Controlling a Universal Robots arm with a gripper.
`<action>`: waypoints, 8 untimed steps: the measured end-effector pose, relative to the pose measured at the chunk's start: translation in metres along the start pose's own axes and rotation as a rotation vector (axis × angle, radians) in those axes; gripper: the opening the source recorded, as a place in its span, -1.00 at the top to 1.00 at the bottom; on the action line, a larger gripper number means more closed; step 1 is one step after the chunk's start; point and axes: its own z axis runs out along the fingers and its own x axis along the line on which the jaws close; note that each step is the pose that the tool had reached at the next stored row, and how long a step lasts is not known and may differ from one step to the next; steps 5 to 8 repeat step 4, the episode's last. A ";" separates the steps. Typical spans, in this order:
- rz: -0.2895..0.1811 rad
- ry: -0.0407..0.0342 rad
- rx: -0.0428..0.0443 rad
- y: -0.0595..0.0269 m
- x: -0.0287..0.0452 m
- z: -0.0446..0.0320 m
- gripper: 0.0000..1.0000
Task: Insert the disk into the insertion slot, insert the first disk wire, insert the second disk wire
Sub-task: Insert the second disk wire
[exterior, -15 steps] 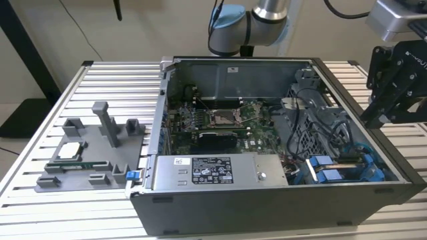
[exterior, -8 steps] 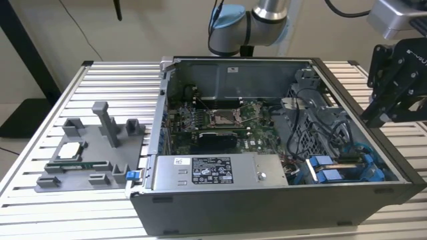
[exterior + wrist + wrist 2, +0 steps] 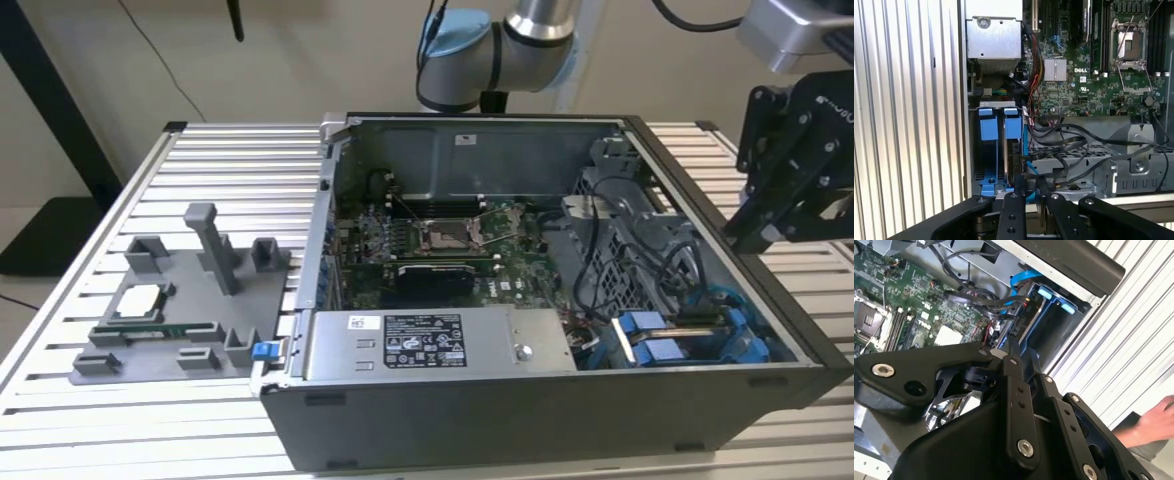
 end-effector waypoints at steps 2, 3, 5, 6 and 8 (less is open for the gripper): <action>0.000 0.0001 0.0000 0.0000 -0.0001 -0.0006 -1.00; 0.000 0.0000 0.0000 0.0000 -0.0001 -0.0009 -1.00; 0.000 0.0000 0.0000 0.0000 -0.0001 -0.0012 -1.00; 0.000 0.0000 0.0000 0.0000 -0.0001 -0.0012 -1.00; 0.000 0.0000 0.0000 0.0000 -0.0001 -0.0012 -1.00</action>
